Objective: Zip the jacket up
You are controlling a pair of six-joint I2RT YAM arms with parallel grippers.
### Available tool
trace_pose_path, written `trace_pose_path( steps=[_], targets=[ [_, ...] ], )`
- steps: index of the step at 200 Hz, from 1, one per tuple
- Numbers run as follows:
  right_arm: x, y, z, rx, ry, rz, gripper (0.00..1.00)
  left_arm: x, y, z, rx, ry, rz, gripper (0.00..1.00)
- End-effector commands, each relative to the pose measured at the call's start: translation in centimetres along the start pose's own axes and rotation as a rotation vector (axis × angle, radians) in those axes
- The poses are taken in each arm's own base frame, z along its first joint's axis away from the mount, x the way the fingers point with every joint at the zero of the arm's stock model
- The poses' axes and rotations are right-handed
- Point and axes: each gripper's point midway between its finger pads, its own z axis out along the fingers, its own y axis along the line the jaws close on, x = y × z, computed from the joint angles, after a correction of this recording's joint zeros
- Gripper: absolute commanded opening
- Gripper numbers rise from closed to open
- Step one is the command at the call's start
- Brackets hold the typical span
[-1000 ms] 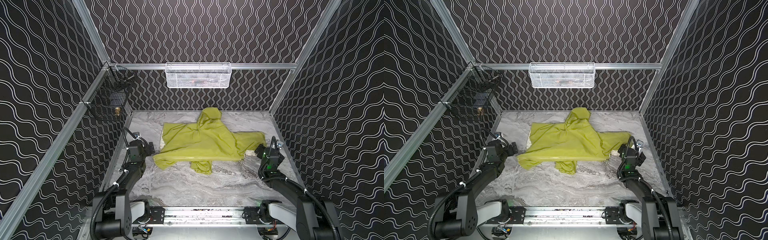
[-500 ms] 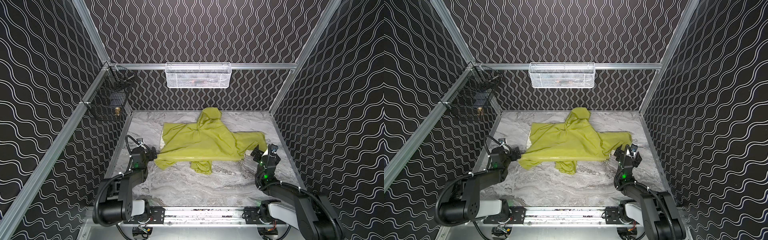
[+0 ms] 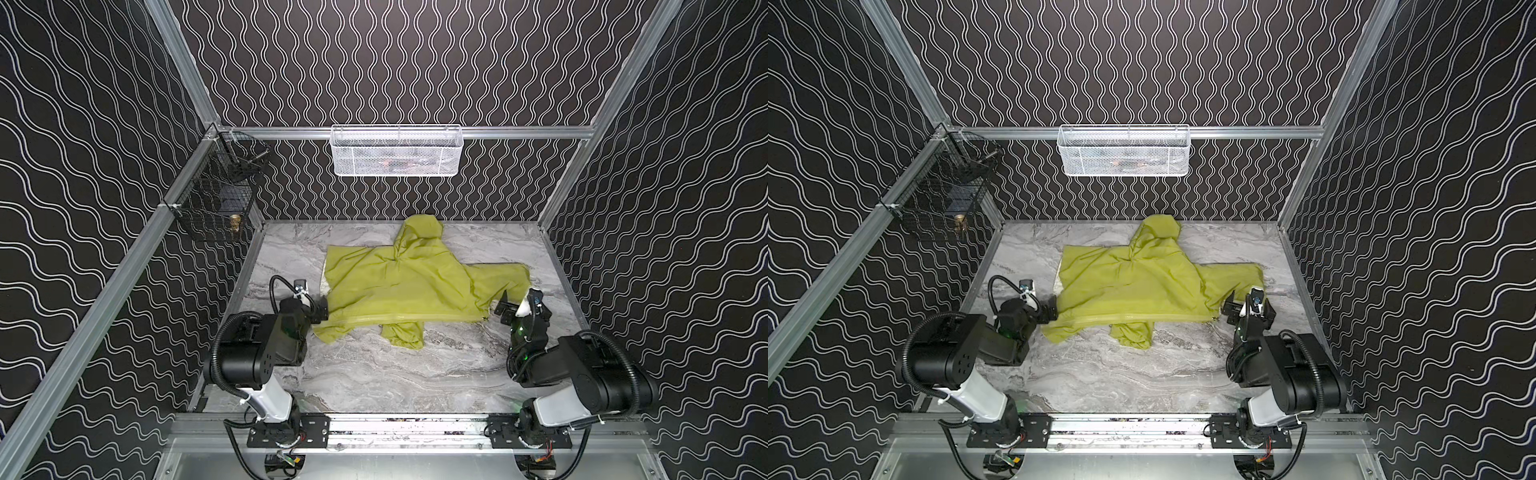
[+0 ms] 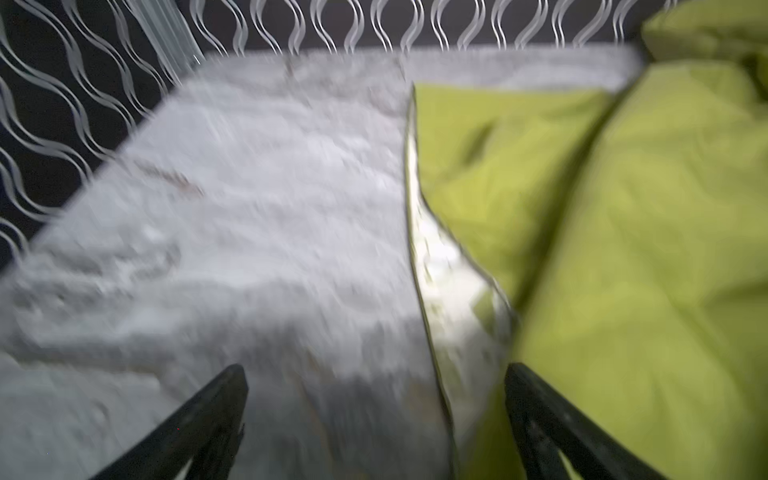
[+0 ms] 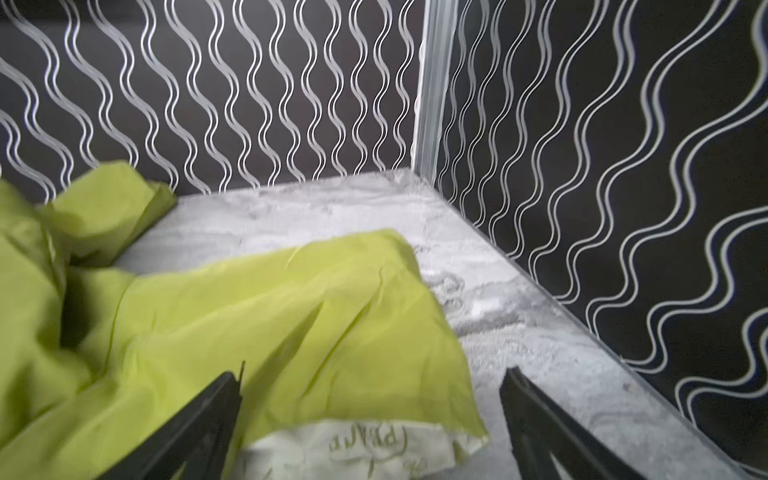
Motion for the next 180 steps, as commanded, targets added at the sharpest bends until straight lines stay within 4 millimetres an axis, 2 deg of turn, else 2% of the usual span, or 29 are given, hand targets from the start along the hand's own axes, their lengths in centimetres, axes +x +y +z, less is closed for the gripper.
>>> trace_pose_path(
  steps=[1,16,33,47,180],
  targets=[
    [-1.7,1.3,1.0,-0.049,-0.063,-0.005,0.99,-1.4,-0.1,0.5,-0.011,-0.034,0.034,0.99],
    [-0.4,1.2,2.2,-0.043,0.051,0.018,0.99,-1.4,-0.1,0.5,-0.015,-0.029,0.034,0.99],
    [-0.8,0.9,3.1,-0.063,0.039,0.044,0.99,-1.4,-0.1,0.7,-0.016,-0.030,0.037,0.99],
    [-0.2,0.7,3.3,-0.071,0.075,0.058,0.99,-1.5,-0.1,0.8,-0.025,-0.030,0.043,0.99],
    [-0.6,0.4,3.1,-0.066,0.050,0.055,0.99,-1.5,-0.4,0.7,-0.025,-0.027,0.060,0.99]
  ],
)
